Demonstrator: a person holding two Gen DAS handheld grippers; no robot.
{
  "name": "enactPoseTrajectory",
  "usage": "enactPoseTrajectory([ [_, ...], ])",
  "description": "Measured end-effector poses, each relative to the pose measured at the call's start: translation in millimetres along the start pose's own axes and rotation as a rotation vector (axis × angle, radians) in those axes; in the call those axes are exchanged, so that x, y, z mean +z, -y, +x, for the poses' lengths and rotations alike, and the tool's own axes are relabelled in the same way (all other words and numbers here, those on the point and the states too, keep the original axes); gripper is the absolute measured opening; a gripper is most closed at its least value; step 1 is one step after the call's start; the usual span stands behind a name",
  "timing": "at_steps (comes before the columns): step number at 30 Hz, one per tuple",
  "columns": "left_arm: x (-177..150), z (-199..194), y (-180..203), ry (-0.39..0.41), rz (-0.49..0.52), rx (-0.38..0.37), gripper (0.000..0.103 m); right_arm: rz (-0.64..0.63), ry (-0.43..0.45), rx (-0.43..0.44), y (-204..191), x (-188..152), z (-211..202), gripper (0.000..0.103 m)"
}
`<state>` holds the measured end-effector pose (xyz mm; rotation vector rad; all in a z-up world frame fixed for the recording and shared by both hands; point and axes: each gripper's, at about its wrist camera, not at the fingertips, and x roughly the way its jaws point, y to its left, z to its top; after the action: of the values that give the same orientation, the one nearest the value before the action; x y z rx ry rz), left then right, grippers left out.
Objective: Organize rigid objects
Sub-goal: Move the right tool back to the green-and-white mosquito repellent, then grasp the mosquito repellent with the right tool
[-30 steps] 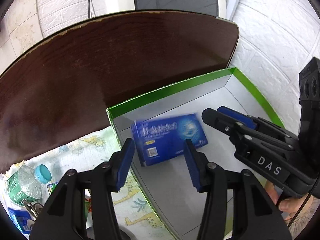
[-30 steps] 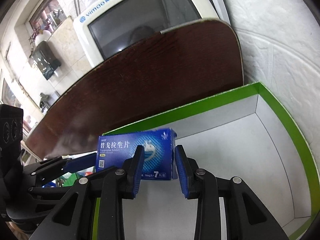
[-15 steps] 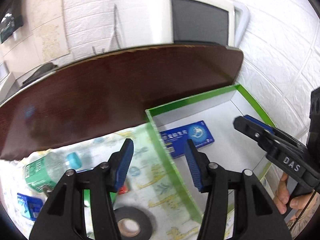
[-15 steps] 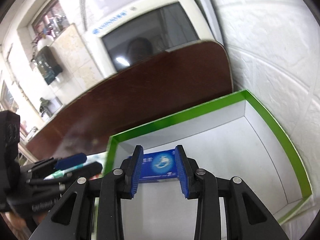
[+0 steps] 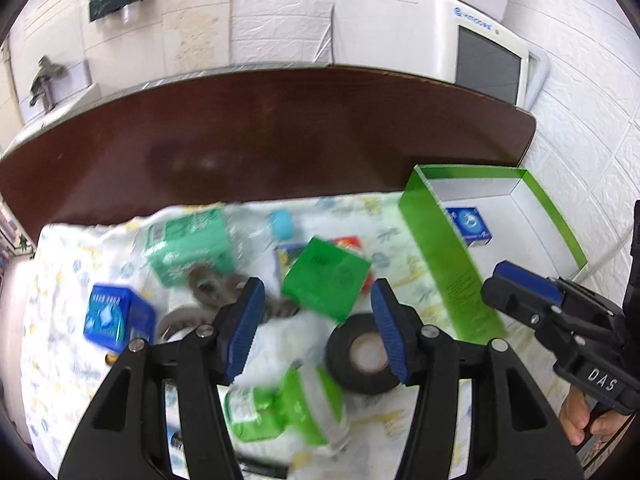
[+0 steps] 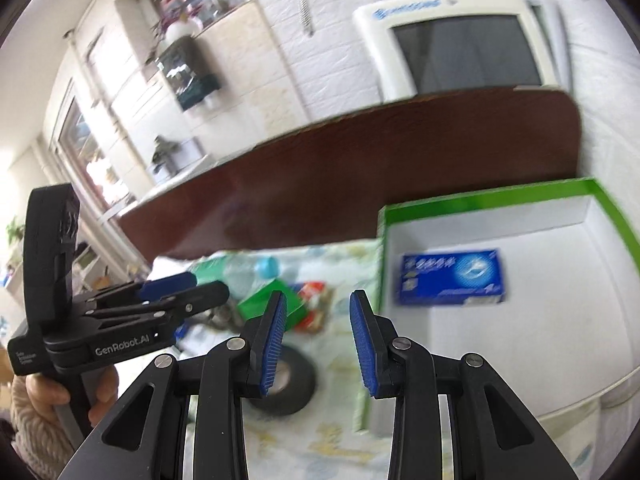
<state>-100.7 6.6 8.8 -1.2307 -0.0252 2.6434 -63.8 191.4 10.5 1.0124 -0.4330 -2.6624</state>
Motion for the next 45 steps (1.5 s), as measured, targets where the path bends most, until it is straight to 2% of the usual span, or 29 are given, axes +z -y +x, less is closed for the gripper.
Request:
enactPoseTrajectory([
  [8, -48.9, -6.0, -48.9, -0.038, -0.109, 0.01, 0.054, -0.029, -0.151, 0.064, -41.7, -38.0, 29.5, 0.035],
  [12, -70.6, -9.2, -64.1, -0.044, -0.139, -0.002, 0.054, -0.044, -0.175, 0.079, -55.4, -47.0, 34.8, 0.037],
  [17, -90.0, -9.1, -65.2, -0.053, -0.121, -0.044, 0.054, -0.045, -0.187, 0.091, -75.0, -51.7, 42.4, 0.039],
  [22, -96.4, -4.7, -57.0, -0.055, -0.088, -0.089, 0.054, -0.017, -0.223, 0.082, -87.0, -53.8, 55.5, 0.039],
  [25, -97.4, 1.2, -53.4, -0.06, -0.074, -0.087, 0.054, 0.014, -0.213, 0.082, -89.5, -56.5, 59.6, 0.039],
  [39, -96.0, 14.0, -55.4, -0.068, -0.09, -0.12, 0.054, 0.015, -0.251, 0.049, -98.3, -61.2, 80.1, 0.039],
  [45, -97.0, 19.5, -56.6, -0.09, -0.111, -0.149, 0.049, 0.014, -0.251, 0.035, -96.2, -61.4, 85.6, 0.041],
])
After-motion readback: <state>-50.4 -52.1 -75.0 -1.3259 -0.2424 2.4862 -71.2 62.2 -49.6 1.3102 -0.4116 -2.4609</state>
